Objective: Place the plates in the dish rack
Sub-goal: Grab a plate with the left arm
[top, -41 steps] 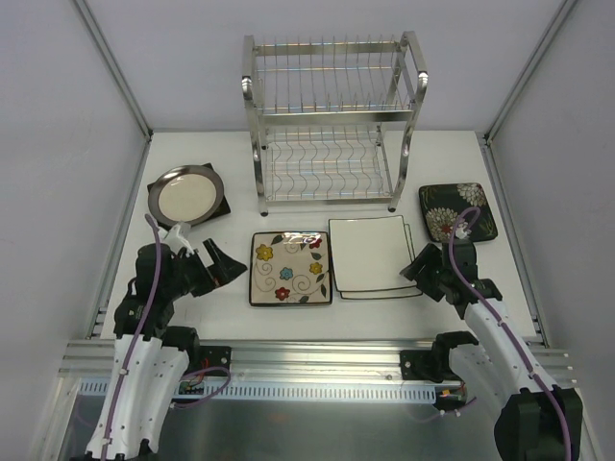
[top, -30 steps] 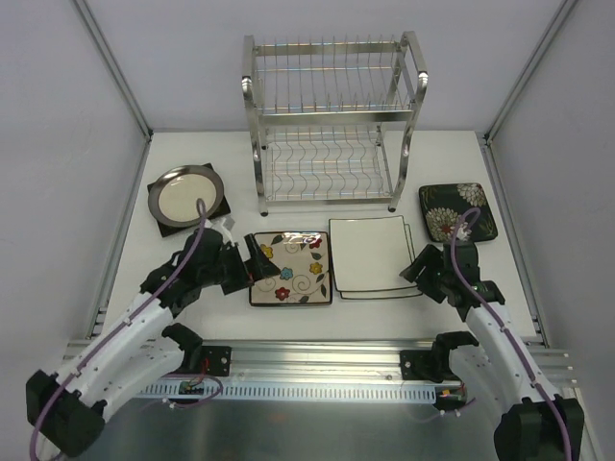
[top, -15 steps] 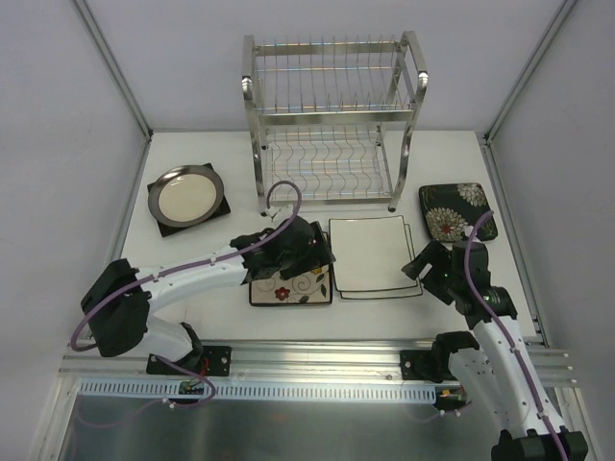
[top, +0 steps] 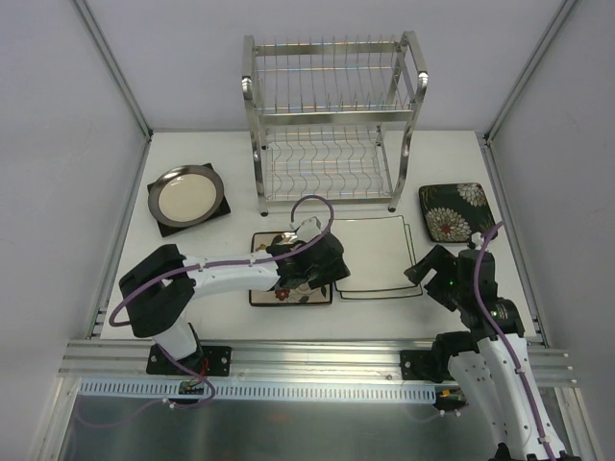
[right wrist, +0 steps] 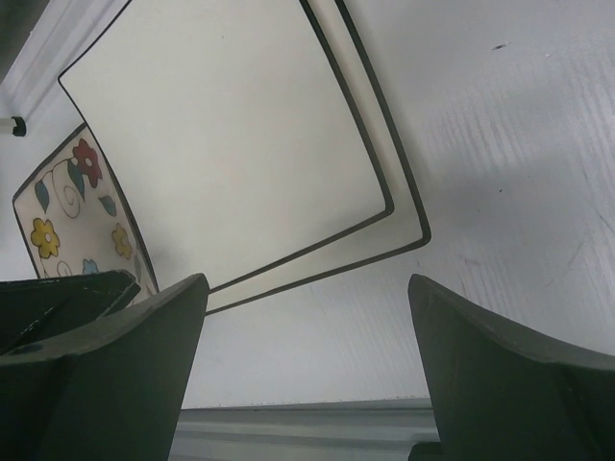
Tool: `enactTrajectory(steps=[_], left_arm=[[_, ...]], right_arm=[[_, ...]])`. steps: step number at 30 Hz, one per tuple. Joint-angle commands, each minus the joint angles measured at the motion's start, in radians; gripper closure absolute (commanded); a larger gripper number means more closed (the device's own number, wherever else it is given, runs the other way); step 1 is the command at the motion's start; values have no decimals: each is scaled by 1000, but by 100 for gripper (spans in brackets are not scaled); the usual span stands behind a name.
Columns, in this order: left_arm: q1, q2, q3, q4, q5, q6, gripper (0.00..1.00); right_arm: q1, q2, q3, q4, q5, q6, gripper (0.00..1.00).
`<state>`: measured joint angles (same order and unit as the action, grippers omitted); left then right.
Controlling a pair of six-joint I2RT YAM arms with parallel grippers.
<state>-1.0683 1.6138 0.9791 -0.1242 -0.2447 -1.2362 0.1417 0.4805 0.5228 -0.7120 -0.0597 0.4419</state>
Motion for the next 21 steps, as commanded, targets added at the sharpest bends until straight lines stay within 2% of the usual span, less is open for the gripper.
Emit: enactTrajectory(steps=[1,11,21], left_arm=[[-13,23,32,28,-31,-37,44],[-25,70,30,29,-39,-66,51],[-24,124,52,34,-36,-74,52]], right_arm=[[-1,-13,42,-23,1,15,10],[-1,-17,45,-30,1,8,10],[1,-29,48,-38,-3,8,10]])
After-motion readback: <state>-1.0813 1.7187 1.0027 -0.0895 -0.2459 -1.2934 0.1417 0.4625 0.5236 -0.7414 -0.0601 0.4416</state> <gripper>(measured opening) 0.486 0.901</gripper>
